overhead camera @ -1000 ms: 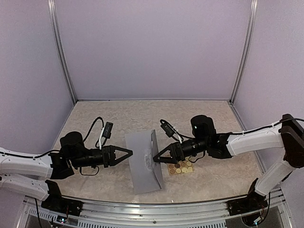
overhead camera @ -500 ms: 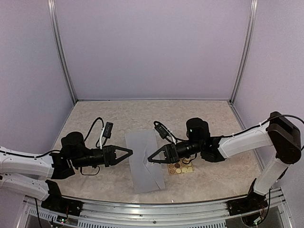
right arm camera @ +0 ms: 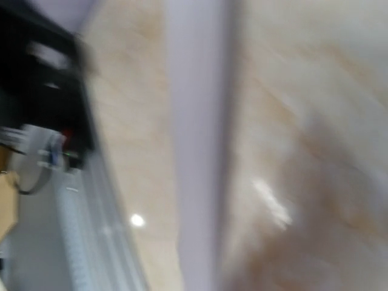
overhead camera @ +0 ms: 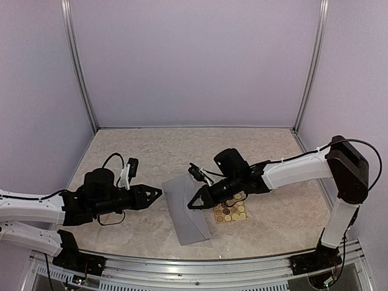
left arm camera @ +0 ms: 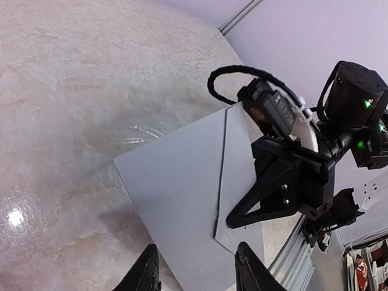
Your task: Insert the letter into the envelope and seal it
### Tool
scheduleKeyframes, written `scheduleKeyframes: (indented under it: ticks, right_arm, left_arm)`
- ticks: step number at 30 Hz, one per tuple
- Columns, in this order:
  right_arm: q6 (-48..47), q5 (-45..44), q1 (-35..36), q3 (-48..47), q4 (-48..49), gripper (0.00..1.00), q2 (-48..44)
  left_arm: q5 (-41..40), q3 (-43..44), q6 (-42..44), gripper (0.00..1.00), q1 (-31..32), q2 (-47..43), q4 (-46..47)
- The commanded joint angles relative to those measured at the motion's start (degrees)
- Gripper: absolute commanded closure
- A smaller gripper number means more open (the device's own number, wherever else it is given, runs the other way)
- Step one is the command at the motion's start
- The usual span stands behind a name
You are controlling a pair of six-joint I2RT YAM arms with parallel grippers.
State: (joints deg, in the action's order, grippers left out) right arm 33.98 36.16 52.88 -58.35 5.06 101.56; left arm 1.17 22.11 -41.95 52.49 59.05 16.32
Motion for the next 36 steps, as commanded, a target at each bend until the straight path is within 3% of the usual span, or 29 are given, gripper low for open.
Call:
scheduleKeyframes:
  ticks: [1,5,12,15,18,27,36]
  right_arm:
    - [-4.2,-4.8,0.5,-4.1,-12.6,1.00,4.6]
    - [-4.9,-9.1,0.5,-7.2,-16.5,1.00,7.2]
    - [-4.9,-14.8,0.4,-8.1,-19.9,0.46,5.1]
    - [-4.5,-18.4,0.2,-6.7,-21.4,0.34,0.9]
    - [-3.6,-22.4,-0.4,-4.0,-22.7,0.28,-3.5]
    - [0.7,-29.5,-5.5,7.3,-24.7,0.30,-14.1]
    - [-1.3,-28.1,-8.5,12.1,-21.7,0.48,-13.6]
  left_arm:
    - [-5.1,3.1,1.1,0.60,1.6,0.7,-3.2]
    - [-5.2,4.6,1.4,0.60,3.3,3.5,-1.8]
    - [-2.7,7.1,1.7,0.59,5.3,9.8,3.3]
    - [-2.0,9.6,2.6,0.59,6.5,13.1,4.4]
    - [-0.8,12.6,3.5,0.59,7.5,16.8,5.7]
    - [4.8,22.6,5.0,0.59,9.6,29.9,9.7]
    - [10.8,32.9,5.1,0.67,10.0,44.3,11.3]
